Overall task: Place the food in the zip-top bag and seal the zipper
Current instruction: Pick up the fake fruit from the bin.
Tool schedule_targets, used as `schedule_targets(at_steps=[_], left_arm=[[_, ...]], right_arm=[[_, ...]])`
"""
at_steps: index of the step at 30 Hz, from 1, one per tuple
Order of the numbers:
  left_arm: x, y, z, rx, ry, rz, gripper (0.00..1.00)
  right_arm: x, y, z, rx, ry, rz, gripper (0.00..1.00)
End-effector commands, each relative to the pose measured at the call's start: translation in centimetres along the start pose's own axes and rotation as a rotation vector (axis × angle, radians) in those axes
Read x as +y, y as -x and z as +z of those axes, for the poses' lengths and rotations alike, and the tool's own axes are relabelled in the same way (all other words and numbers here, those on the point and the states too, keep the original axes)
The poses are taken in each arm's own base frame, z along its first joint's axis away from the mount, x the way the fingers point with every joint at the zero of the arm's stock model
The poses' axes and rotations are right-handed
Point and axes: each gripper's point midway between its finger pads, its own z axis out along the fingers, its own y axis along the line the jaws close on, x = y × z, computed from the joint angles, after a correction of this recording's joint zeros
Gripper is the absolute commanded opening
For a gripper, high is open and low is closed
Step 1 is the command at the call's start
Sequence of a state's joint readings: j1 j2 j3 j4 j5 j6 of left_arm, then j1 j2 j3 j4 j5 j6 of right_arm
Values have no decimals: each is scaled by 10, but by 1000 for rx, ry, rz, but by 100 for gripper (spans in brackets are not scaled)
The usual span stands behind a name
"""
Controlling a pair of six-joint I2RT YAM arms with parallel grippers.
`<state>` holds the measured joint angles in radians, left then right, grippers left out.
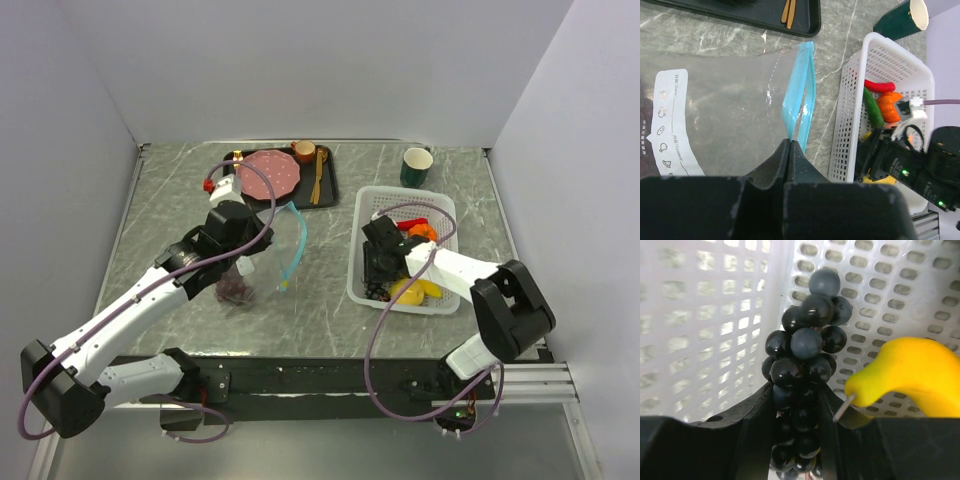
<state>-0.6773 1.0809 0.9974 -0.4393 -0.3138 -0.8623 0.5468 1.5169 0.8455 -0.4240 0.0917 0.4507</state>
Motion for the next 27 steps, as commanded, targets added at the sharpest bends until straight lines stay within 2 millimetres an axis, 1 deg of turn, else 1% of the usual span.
schedule_targets(at_steps=[1,3,5,6,8,9,10,11,13,14,15,16,17,18,19,21,22,23,25,26,27], left_arm=[[-2,10,-8,-32,-6,-18,1],[-2,10,-8,-31,-9,-18,1],[-2,10,-9,-33,-11,-18,1],[-2,10,-9,-34,-12,-20,1],[-4,11,-10,-35,-17,-21,1],[-4,12,-11,-37,-19,-21,1],[-4,12,-11,-37,-17,-22,1],[-4,13,-12,-39,-19,-24,1],[-5,12,-12,-39,-25,-26,1],[-5,12,-13,-37,-27,-24,1],[-6,13,-13,-37,-31,-24,1],[-5,12,-13,-35,-27,-21,1],[-3,12,-13,-35,-23,-17,1],[-3,13,-14,-36,-20,-17,1],[-2,13,-14,-36,-12,-13,1],[0,13,-14,-39,-5,-11,1],[0,13,-14,-38,-6,-12,1],[0,13,-15,-41,-7,-14,1],[1,12,-14,-40,-6,-15,1],[1,12,-13,-41,-7,-14,1],[0,12,-13,-41,-9,-15,1]], right_arm=[[4,34,-26,-152,24,31,39],[5,45,-35,-199,30,51,39],[3,55,-40,-241,16,80,39],[6,61,-42,-254,22,84,39],[7,66,-41,-258,19,96,40],[10,72,-41,-271,20,103,41],[8,74,-39,-279,3,111,41],[6,73,-31,-267,-12,113,42],[8,78,-25,-258,-28,110,42],[7,75,-15,-234,-44,106,42],[8,78,-12,-236,-48,103,42],[8,76,-7,-229,-51,102,42],[5,75,-2,-225,-75,105,42],[5,77,-1,-230,-77,112,42],[6,77,-1,-235,-72,109,38],[5,82,-8,-259,-72,113,37],[4,85,-12,-271,-70,117,32],[5,90,-22,-299,-62,124,32],[3,95,-34,-330,-56,133,32],[4,100,-47,-364,-38,140,32],[4,101,-53,-376,-31,143,32]])
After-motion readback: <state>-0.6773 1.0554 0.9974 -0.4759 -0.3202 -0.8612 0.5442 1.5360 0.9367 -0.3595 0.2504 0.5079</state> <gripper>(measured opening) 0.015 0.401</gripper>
